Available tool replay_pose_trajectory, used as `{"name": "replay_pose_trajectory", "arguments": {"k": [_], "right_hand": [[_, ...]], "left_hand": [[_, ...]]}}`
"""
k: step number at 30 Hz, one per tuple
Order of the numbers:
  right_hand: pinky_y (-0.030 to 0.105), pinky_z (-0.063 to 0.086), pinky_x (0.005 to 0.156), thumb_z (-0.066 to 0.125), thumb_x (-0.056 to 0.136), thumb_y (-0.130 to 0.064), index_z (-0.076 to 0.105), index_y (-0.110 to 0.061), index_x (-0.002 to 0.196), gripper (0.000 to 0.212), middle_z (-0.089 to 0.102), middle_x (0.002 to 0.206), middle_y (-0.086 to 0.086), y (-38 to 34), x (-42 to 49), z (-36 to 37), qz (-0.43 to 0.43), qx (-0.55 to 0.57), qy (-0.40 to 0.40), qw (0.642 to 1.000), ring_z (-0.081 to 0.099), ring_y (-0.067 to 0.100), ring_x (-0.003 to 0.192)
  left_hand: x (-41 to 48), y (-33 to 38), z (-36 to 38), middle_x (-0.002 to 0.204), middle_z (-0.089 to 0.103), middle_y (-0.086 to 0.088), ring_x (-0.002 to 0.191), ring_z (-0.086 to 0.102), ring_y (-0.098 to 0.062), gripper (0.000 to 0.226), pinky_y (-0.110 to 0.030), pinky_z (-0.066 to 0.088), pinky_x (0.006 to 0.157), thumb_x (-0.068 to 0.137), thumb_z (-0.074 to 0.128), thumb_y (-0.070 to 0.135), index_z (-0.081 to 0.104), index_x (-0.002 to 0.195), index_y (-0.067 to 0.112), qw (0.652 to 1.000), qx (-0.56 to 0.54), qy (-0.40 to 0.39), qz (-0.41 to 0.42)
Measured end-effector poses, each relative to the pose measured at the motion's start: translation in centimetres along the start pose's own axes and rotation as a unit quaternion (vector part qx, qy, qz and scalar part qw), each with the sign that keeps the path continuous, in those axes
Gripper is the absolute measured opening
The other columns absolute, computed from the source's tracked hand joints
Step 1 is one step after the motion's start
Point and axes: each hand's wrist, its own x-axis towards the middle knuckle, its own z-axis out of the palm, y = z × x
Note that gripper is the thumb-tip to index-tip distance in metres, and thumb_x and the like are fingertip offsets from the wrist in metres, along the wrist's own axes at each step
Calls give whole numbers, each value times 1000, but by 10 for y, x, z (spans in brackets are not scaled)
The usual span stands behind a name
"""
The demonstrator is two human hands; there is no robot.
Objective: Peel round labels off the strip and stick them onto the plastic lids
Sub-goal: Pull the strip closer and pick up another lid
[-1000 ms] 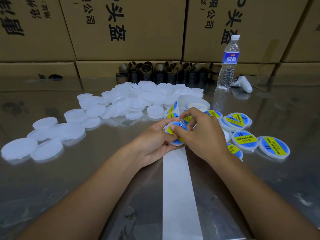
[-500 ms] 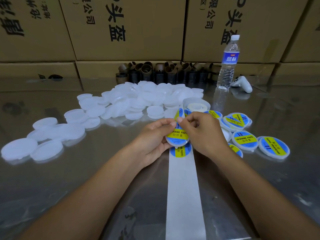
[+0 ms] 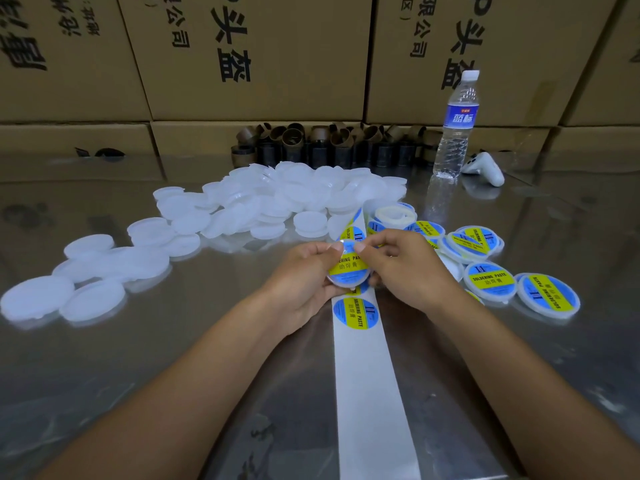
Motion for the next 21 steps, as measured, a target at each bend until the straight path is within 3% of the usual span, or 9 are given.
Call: {"name": "replay_pose_trajectory", "arguments": {"k": [3, 7, 11, 17, 21], "right_hand": [[22, 47, 56, 64, 89, -21, 61, -19, 76, 14, 58, 60, -5, 0, 1, 0, -14, -8, 13, 1000, 53, 2, 47], [35, 50, 66, 66, 88, -20, 61, -20, 77, 12, 57, 64, -2, 0, 2, -1, -37, -8, 42, 998, 53, 12, 59], [30, 50, 65, 66, 88, -22, 60, -22, 87, 5, 62, 67, 1, 1, 1, -2, -37, -9, 16, 999, 55, 8, 53], [25, 45, 63, 68, 86, -19, 58, -24, 96, 15, 62, 66, 6, 0, 1, -2, -49, -20, 9, 999, 52, 8, 54], [32, 49, 67, 66, 87, -19, 58, -25, 95, 13, 60, 64, 4, 2, 3, -2, -32, 7, 38, 999, 54, 12, 58]], "left_hand": [[0, 0, -1, 90, 69, -17, 75, 70, -24, 22, -34, 59, 73, 99, 46, 12, 55, 110, -5, 1000, -18, 5, 4], [0, -1, -1, 90, 69, -13, 70, 72, -18, 9, -27, 60, 66, 94, 53, 2, 56, 101, 1, 1000, 15, 1, 22], [0, -1, -2, 89, 69, -13, 70, 71, -19, 11, -26, 60, 66, 92, 54, -1, 55, 103, 0, 999, 7, 12, 32], [1, -1, -5, 88, 73, -10, 75, 73, -18, 16, -23, 58, 66, 92, 56, 2, 58, 107, 3, 999, -13, 7, 47], [0, -4, -4, 88, 72, -8, 79, 70, -19, 30, -20, 58, 68, 86, 62, -4, 57, 112, 11, 996, 55, -2, 69]]}}
